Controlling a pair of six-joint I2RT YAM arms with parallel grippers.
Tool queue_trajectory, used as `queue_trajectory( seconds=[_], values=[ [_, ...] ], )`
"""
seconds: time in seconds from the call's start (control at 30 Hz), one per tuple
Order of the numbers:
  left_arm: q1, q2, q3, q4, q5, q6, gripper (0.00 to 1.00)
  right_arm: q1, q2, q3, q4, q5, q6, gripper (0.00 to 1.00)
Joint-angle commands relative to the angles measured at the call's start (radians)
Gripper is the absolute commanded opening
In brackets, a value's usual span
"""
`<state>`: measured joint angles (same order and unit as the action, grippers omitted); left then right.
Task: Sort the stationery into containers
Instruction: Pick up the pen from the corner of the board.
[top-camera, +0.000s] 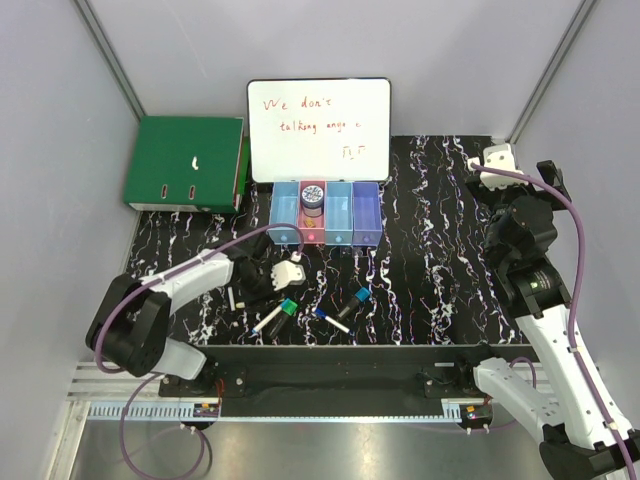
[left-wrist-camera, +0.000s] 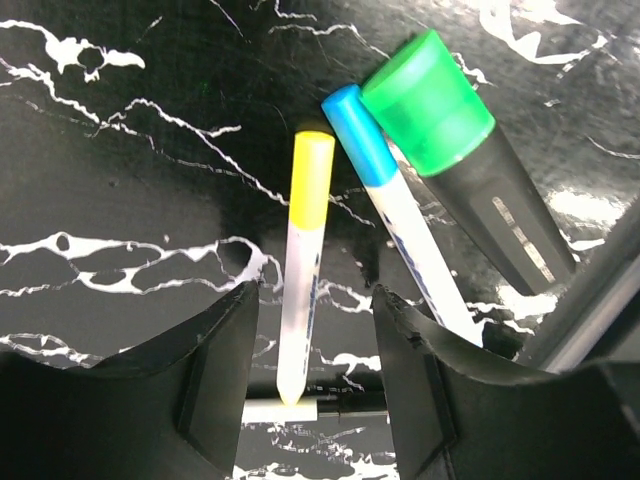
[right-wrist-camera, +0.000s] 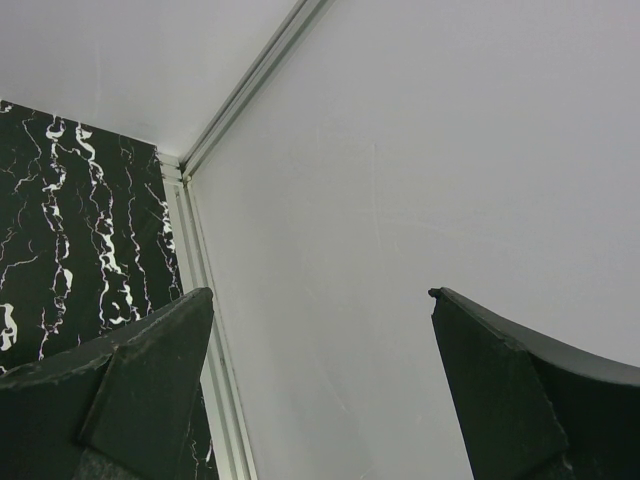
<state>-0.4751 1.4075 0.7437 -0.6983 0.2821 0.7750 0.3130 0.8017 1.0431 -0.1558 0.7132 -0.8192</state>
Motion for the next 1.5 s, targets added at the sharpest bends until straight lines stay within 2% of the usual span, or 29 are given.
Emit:
queue_trajectory(
  seconds=[0.0,0.1,0.33,0.43,0.47,0.57,0.83,1.0,1.23,1.47],
  values=[
    [0.000,0.037,0.019,0.059,0.043,-0.023,0.53,-0.008,0.004,0.046,0.016,-0.011,-0.009,0.98],
    [0.000,0.050,0.008,0.077,0.037,-0.023,0.50,-0.008,0.004,0.048,0.016,-0.012,-0.009,0.98],
    [-0.002,0.068,-0.047,0.167,-0.029,-0.037,0.34,-0.009,0.008,0.051,0.018,-0.014,0.002,0.98],
    [-0.002,0.074,-0.046,0.174,-0.055,-0.049,0.20,-0.011,0.008,0.052,0.016,-0.012,0.005,0.98],
    [-0.002,0.077,-0.046,0.172,-0.057,-0.051,0.11,-0.011,0.008,0.055,0.016,-0.012,0.003,0.98],
    [-0.005,0.082,-0.043,0.172,-0.070,-0.056,0.00,-0.011,0.008,0.061,0.015,-0.012,0.002,0.98],
    [-0.011,0.085,-0.004,0.151,-0.109,-0.109,0.00,-0.015,0.004,0.061,0.016,-0.012,-0.001,0.98],
    [-0.011,0.009,0.075,0.091,-0.121,-0.187,0.00,-0.017,0.001,0.061,0.018,-0.011,-0.003,0.98],
    [-0.011,-0.022,0.291,0.005,-0.142,-0.307,0.00,-0.018,-0.006,0.052,0.016,-0.012,-0.003,0.98],
    [-0.007,0.066,0.555,-0.050,-0.147,-0.494,0.00,-0.020,-0.004,0.044,0.016,-0.012,-0.005,0.98]
  ],
)
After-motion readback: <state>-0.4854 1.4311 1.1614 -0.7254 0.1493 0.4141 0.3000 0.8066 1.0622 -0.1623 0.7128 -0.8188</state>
